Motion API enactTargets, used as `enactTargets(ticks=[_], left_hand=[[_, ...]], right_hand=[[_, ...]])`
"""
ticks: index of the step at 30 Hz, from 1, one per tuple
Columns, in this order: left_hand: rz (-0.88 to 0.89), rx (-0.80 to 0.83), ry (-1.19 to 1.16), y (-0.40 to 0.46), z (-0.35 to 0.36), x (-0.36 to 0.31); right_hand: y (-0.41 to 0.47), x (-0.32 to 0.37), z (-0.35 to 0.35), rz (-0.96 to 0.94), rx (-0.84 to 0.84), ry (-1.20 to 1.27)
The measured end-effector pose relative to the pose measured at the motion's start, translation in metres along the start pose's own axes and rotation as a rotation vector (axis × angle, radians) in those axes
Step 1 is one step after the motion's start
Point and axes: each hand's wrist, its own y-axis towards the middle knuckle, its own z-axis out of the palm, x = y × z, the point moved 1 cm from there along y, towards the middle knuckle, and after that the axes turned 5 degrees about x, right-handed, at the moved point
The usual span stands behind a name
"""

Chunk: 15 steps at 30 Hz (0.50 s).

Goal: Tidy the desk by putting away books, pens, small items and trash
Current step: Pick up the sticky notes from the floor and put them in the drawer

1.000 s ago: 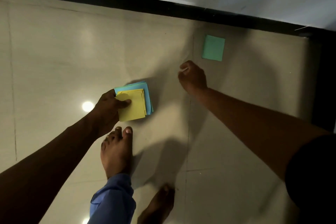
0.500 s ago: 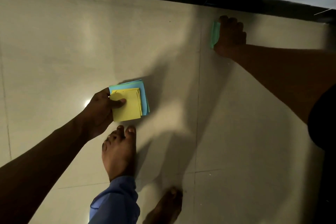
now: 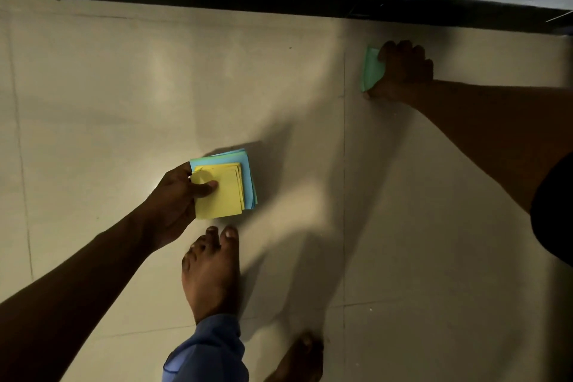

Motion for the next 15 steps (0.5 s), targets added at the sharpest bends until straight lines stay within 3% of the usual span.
enactTargets(ticks=[8, 15], left_hand=[[0.001, 0.004, -0.007, 0.002, 0.004, 0.002], [-0.027, -0.008, -0.006, -0.003, 0.002, 0.002]], right_hand=[[-0.013, -0.006, 0.011, -0.154, -0.027, -0.025], [-0.014, 0.007, 0.015, -0.016, 0.033, 0.151]])
